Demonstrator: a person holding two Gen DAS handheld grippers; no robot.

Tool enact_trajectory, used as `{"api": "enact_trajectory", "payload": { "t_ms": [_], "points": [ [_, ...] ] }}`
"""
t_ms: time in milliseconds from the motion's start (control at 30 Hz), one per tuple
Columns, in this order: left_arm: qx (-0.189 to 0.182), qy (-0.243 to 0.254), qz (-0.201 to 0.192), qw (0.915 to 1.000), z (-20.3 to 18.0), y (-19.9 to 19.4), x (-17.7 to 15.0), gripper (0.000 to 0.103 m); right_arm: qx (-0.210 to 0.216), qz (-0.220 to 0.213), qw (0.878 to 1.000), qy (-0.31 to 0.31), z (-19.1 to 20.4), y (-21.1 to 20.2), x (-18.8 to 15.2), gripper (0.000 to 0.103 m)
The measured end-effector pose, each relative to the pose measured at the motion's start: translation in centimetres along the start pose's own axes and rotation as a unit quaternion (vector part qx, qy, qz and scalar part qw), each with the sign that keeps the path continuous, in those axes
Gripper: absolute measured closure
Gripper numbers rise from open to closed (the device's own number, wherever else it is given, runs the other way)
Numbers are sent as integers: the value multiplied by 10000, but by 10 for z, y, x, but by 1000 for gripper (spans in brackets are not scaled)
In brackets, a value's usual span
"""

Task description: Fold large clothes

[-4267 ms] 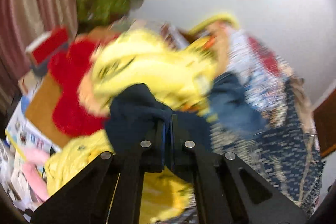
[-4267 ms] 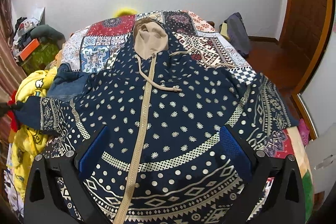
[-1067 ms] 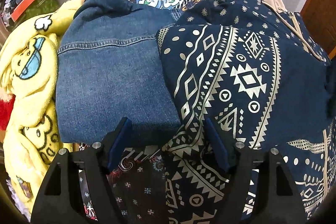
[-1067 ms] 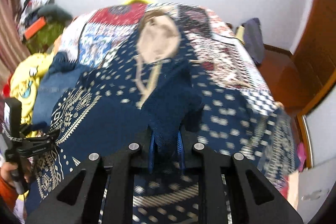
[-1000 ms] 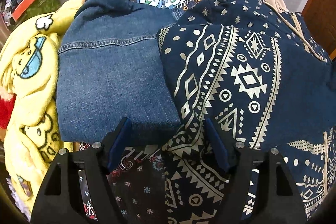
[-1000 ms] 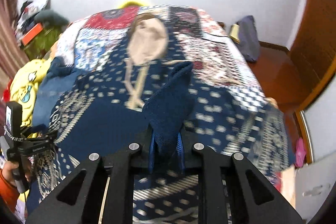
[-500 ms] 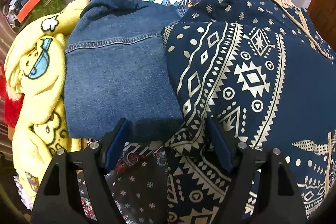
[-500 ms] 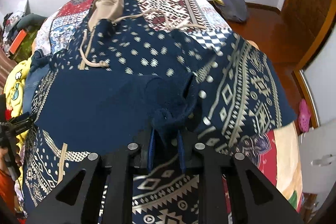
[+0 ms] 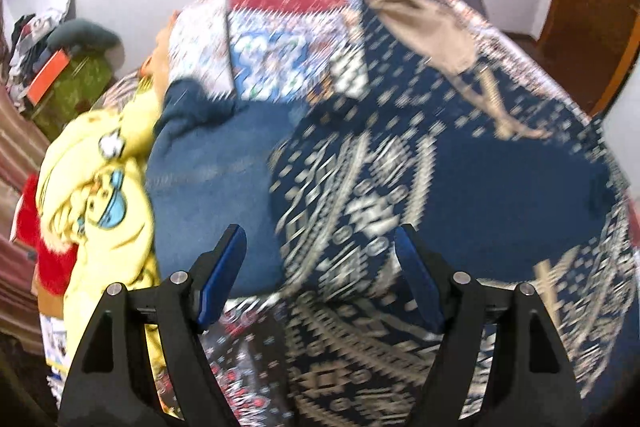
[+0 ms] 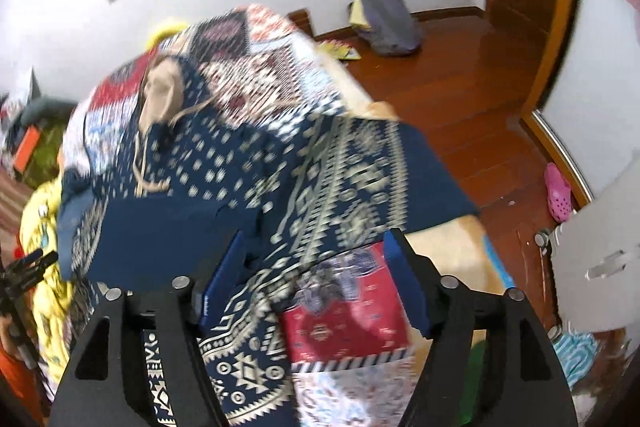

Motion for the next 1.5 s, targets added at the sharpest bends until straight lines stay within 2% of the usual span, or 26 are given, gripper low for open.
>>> {"api": "enact_trajectory", "payload": {
  "t_ms": [100, 233, 400, 500, 700, 800, 833, 867, 900, 933, 967, 1100, 1267, 1400, 1500],
  "points": [
    [-237, 26, -110, 9997, -23, -5, 11, 23, 18, 7, 9996, 274, -16, 8, 5, 30],
    [-527, 47, -67, 9986, -53, 2, 18, 23, -35, 266, 9969, 736, -50, 38, -1, 30],
    [-710, 256, 81, 9971, -88, 16, 15, 23, 547, 738, 9795, 1792, -82, 88, -14, 30],
    [-705, 406, 118, 9966, -100, 22, 12, 23, 670, 653, 9727, 2122, -90, 104, -11, 27],
    [-575, 509, 130, 9970, -106, 34, 8, 23, 269, 383, 9766, 2098, -100, 125, 8, 27],
    [-544, 468, 158, 9973, -105, 39, 6, 23, 130, 210, 9764, 2145, -105, 130, 17, 35],
    [-534, 455, 159, 9974, -104, 40, 6, 23, 82, 121, 9775, 2105, -103, 129, 21, 49],
    [-518, 431, 155, 9976, -103, 41, 5, 23, 98, 52, 9784, 2065, -103, 126, 23, 67],
    [-505, 425, 155, 9977, -103, 42, 4, 23, 49, -43, 9806, 1957, -99, 121, 26, 75],
    [-487, 426, 152, 9978, -102, 42, 3, 23, -105, -154, 9848, 1726, -93, 114, 29, 90],
    [-458, 429, 135, 9979, -101, 41, 3, 23, -166, -221, 9879, 1529, -87, 108, 32, 94],
    [-418, 442, 20, 9981, -97, 30, 2, 23, -265, -660, 9936, 880, -60, 72, 41, 94],
    [-428, 354, -154, 9983, -86, 9, 1, 23, 42, -1189, 9927, 210, -6, 15, 60, 95],
    [-518, 234, -286, 9980, -73, -9, -1, 23, 427, -1402, 9886, -356, 46, -14, 66, 95],
    [-504, 278, -380, 9976, -66, -21, -5, 23, 782, -1439, 9832, -803, 91, -25, 57, 95]
  ]
}}
Point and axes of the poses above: each gripper's, at about its wrist camera, not at the fingertips, and y roughly the way its jaws point, z to its left, x to its top, the point moved 6 cm from there along y, roughly the way its jaws point, and after that the axes turned 4 degrees about x, right-handed, at the moved point
